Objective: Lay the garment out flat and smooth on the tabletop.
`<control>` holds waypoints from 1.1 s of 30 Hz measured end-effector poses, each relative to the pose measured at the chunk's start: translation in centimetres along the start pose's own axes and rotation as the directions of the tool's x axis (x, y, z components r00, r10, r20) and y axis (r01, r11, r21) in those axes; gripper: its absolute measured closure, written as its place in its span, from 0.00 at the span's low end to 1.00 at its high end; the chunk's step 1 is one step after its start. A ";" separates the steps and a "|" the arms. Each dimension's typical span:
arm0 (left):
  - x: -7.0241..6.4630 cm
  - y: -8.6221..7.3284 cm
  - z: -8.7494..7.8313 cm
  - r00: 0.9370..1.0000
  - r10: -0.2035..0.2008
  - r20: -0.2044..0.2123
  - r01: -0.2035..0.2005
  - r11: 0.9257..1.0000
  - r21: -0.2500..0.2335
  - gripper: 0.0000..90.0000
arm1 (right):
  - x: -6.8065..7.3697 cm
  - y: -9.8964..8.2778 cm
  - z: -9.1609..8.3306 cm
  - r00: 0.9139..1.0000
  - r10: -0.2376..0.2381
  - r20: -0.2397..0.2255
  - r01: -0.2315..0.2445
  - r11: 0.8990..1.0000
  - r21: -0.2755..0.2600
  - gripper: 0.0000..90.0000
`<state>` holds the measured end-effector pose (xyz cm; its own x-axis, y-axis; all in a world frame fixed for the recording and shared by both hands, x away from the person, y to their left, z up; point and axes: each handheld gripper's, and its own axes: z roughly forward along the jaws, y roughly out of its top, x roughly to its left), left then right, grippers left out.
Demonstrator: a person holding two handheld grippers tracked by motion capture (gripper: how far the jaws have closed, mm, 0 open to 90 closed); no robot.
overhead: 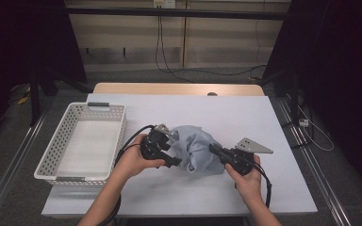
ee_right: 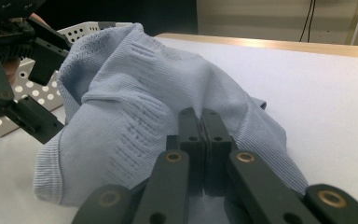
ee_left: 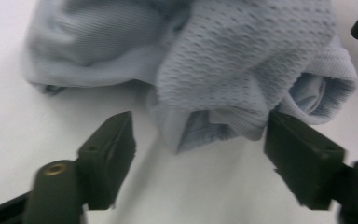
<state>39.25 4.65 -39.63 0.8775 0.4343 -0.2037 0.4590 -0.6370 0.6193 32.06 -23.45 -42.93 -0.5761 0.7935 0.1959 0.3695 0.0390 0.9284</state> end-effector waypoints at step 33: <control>1.2 2.3 -2.8 0.986 -0.106 0.130 0.127 0.979 -0.163 0.94 | -2.0 -0.2 -3.0 0.998 0.039 0.054 -0.037 0.999 -0.030 0.99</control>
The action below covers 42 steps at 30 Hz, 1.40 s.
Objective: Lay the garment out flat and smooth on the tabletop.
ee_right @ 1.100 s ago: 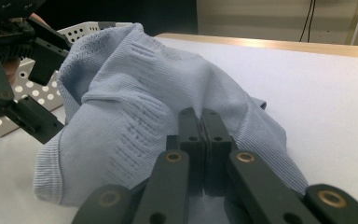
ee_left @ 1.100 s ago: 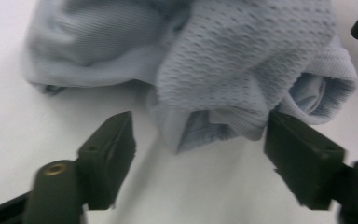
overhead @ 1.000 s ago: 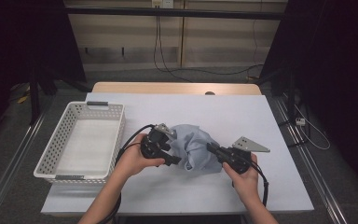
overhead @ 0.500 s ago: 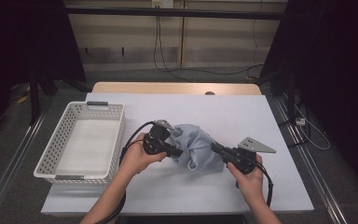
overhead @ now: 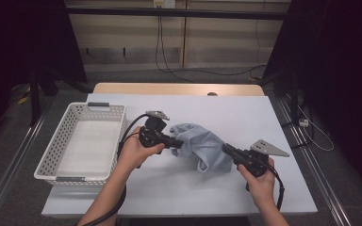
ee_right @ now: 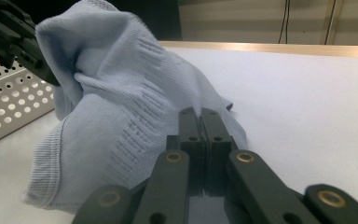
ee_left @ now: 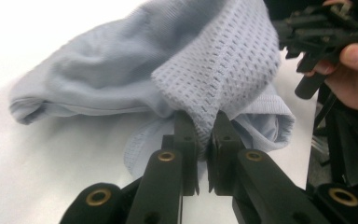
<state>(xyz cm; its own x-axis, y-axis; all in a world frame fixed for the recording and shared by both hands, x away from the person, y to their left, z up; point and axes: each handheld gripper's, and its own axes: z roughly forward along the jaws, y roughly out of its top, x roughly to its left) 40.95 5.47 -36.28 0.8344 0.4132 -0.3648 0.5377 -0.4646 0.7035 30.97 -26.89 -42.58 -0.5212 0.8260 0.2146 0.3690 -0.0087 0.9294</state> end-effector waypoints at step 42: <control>1.8 -1.0 1.7 0.981 0.075 -0.181 -0.070 0.997 0.033 0.23 | -4.0 -0.5 -1.1 0.993 0.043 0.111 -0.047 0.998 0.029 0.99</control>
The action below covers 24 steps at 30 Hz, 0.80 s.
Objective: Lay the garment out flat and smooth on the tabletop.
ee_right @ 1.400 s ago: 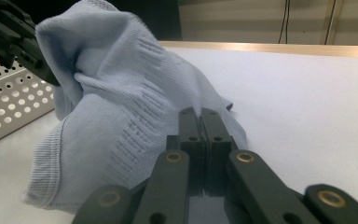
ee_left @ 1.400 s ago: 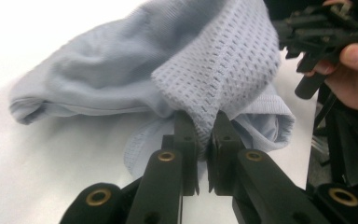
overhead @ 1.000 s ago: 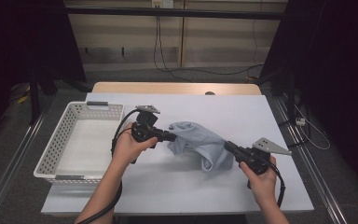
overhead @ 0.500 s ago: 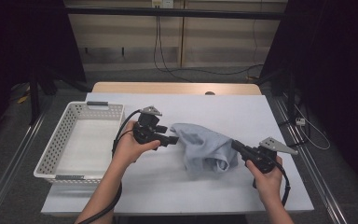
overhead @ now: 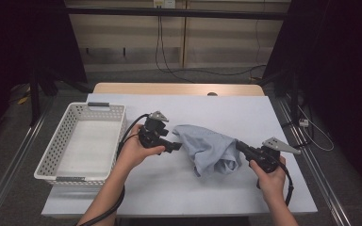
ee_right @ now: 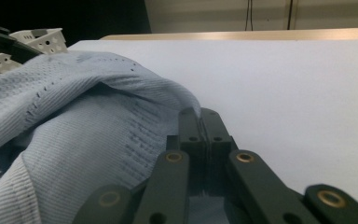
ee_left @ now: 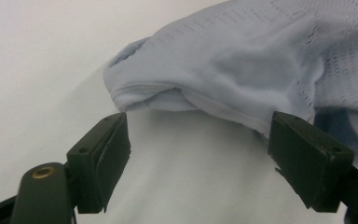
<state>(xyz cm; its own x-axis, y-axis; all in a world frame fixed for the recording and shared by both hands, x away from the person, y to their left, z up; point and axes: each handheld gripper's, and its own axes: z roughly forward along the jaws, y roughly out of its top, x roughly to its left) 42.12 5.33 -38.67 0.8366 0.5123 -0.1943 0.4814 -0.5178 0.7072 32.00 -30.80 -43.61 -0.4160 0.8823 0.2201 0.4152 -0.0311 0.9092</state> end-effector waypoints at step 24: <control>-0.5 0.4 1.5 1.000 0.027 -0.013 -0.026 1.000 0.018 0.19 | 2.1 0.4 -1.2 0.992 -0.082 -0.099 0.085 0.996 0.034 0.44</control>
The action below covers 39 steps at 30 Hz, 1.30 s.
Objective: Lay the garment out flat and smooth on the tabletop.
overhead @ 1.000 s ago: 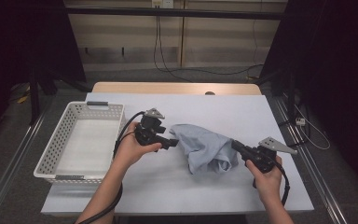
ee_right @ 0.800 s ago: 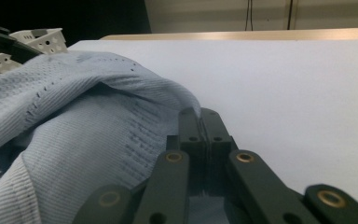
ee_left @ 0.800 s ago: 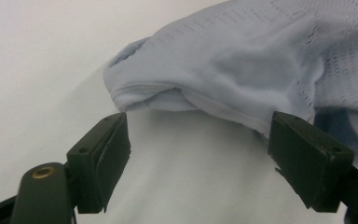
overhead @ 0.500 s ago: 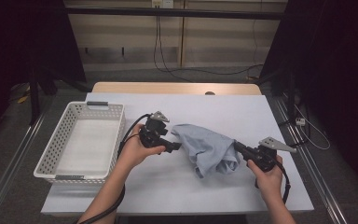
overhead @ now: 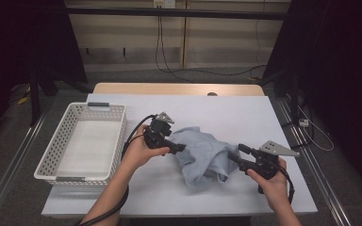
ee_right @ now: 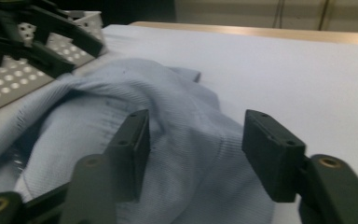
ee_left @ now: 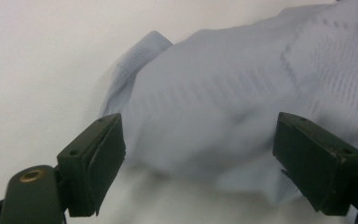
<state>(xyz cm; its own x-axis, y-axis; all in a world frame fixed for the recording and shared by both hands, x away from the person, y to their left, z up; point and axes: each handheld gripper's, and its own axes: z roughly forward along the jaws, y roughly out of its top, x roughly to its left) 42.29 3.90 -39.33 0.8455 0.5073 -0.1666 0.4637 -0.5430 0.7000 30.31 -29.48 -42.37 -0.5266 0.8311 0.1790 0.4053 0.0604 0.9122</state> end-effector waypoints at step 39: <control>0.4 -0.5 -0.9 1.000 -0.009 -0.002 0.009 1.000 -0.013 0.18 | 2.6 1.8 3.1 0.999 -0.039 -0.026 0.041 0.996 0.076 0.74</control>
<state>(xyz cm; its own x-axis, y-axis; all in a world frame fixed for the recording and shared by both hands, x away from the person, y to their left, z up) 42.11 4.95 -39.17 0.8405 0.5140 -0.1715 0.4681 -0.5293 0.7076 32.04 -25.51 -41.39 -0.5612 0.8135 0.1523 0.4388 0.1365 0.8882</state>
